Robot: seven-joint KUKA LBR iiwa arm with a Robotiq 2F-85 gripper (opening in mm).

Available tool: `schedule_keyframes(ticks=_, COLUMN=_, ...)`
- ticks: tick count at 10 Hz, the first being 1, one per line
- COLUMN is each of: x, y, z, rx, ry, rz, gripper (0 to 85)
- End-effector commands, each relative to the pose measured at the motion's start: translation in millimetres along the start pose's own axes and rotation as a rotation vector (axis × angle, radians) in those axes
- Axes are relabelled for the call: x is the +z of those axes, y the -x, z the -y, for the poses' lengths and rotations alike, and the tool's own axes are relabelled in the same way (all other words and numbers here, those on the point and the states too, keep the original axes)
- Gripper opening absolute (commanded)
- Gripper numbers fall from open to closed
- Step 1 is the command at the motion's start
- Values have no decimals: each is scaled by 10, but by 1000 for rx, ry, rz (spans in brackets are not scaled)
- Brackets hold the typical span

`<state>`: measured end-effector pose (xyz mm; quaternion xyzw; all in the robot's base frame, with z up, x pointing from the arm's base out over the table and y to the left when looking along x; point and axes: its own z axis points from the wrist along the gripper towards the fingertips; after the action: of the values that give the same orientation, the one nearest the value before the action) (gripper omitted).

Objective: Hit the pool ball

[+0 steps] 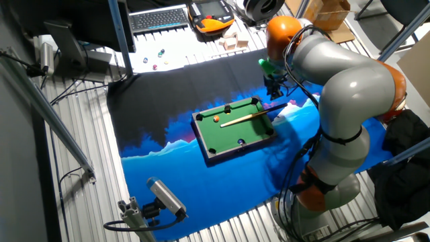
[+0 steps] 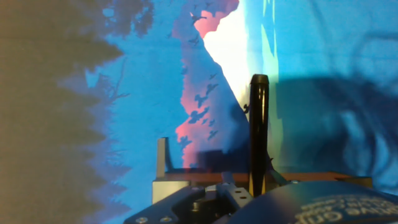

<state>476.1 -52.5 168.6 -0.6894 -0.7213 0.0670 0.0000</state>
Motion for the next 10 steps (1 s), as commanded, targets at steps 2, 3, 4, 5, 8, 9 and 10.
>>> schedule_keyframes(ticks=2, x=41, y=-5, z=1, rx=35, ry=1, rz=-2, gripper=340)
schedule_keyframes(ticks=3, x=76, y=-33, z=6, rx=61, ry=-10, rz=7, gripper=340)
schedule_keyframes(ticks=4, x=153, y=-84, z=27, rx=81, ry=-29, rz=23, gripper=340)
schedule_keyframes(ticks=5, x=235, y=-103, z=53, rx=82, ry=-40, rz=33, gripper=340)
schedule_keyframes(ticks=8, x=395, y=-82, z=61, rx=83, ry=-21, rz=15, gripper=340)
schedule_keyframes(ticks=9, x=442, y=-90, z=66, rx=86, ry=-15, rz=8, gripper=340)
schedule_keyframes(ticks=10, x=468, y=-99, z=69, rx=90, ry=-9, rz=2, gripper=340)
